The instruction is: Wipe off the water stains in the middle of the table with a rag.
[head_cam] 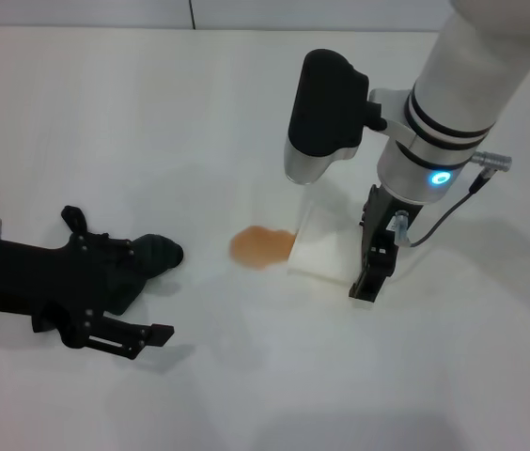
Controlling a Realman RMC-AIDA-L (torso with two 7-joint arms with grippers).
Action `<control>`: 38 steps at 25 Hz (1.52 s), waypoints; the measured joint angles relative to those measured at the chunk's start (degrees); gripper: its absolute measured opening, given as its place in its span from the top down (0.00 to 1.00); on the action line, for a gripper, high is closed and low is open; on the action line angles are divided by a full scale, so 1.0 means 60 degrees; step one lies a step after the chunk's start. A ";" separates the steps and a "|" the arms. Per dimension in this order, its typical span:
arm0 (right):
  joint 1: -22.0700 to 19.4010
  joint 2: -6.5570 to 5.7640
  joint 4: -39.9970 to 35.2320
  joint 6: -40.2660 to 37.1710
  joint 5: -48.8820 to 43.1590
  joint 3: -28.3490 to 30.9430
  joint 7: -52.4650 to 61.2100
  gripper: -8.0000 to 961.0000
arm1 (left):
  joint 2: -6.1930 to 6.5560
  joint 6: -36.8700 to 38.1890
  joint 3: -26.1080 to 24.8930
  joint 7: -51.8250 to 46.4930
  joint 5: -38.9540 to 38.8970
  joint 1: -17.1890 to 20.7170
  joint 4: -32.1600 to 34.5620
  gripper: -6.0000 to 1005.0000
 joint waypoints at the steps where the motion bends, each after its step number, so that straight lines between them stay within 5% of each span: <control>1: -0.0004 -0.0001 0.0001 0.0027 0.0001 -0.0029 0.0012 0.09 | 0.0000 0.0000 0.0002 0.0003 -0.0003 0.0006 0.0000 0.14; 15: -0.0352 -0.0040 -0.0565 0.0158 0.0183 -0.0058 -0.0029 0.23 | 0.0000 0.0034 -0.0038 0.0015 -0.0046 0.0183 0.0024 0.14; 19: -0.2004 -0.0145 -0.2471 -0.0351 0.0200 0.1699 -0.0867 0.25 | 0.0006 0.0056 -0.0088 0.0016 -0.0147 0.0231 0.0024 0.14; 25: -0.4168 -0.0135 -0.3408 -0.0604 0.1873 0.4277 -0.3235 0.26 | 0.0014 0.0058 -0.0089 0.0016 -0.0258 0.0250 0.0047 0.15; 31: -0.5710 -0.0144 -0.2090 -0.0198 0.5353 0.5981 -0.6856 0.26 | 0.0015 0.0056 -0.0089 0.0016 -0.0544 0.0265 0.0023 0.15; 38: -0.5940 -0.0150 0.1397 0.0103 0.8616 0.6455 -1.1531 0.26 | -0.0001 0.0071 -0.0089 0.0014 -0.0691 0.0303 0.0016 0.15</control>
